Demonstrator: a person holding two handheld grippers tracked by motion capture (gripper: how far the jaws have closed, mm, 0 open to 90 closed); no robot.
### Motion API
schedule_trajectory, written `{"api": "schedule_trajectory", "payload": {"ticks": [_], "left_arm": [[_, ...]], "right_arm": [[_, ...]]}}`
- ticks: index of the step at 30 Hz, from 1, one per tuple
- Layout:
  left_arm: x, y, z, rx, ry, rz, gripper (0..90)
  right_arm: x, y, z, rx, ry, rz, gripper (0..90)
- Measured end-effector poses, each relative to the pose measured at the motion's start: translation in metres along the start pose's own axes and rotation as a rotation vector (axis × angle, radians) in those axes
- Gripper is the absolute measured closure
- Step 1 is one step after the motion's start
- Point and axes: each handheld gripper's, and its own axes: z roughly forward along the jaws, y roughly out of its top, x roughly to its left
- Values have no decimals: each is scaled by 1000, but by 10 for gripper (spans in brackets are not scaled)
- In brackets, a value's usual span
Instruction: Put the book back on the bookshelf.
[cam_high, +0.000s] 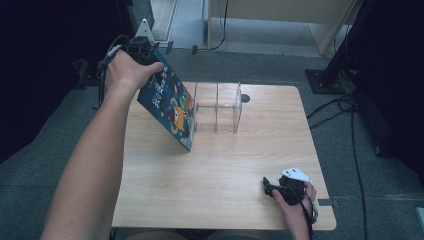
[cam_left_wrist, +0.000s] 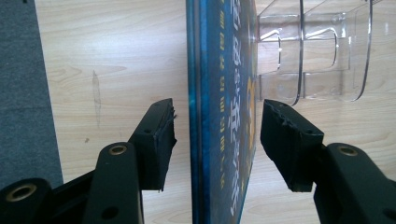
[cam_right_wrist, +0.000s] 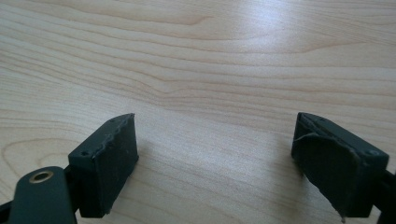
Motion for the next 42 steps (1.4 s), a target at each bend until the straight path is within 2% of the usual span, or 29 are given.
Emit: {"api": "schedule_trajectory", "payload": {"ticks": [5, 13, 26, 35, 42], "left_arm": [[3, -2, -5, -8, -15, -12, 446], [5, -6, -10, -14, -24, -10, 443], [17, -16, -26, -28, -57, -29, 442], [34, -27, -40, -67, -77, -40, 455], [42, -38, -44, -53, -88, -34, 451]], "right_arm": [[0, 0, 0, 0, 0, 0, 141], [0, 0, 0, 1, 0, -2, 141], [0, 0, 0, 0, -1, -5, 140], [0, 0, 0, 0, -1, -5, 140], [0, 0, 0, 0, -1, -3, 140]]}}
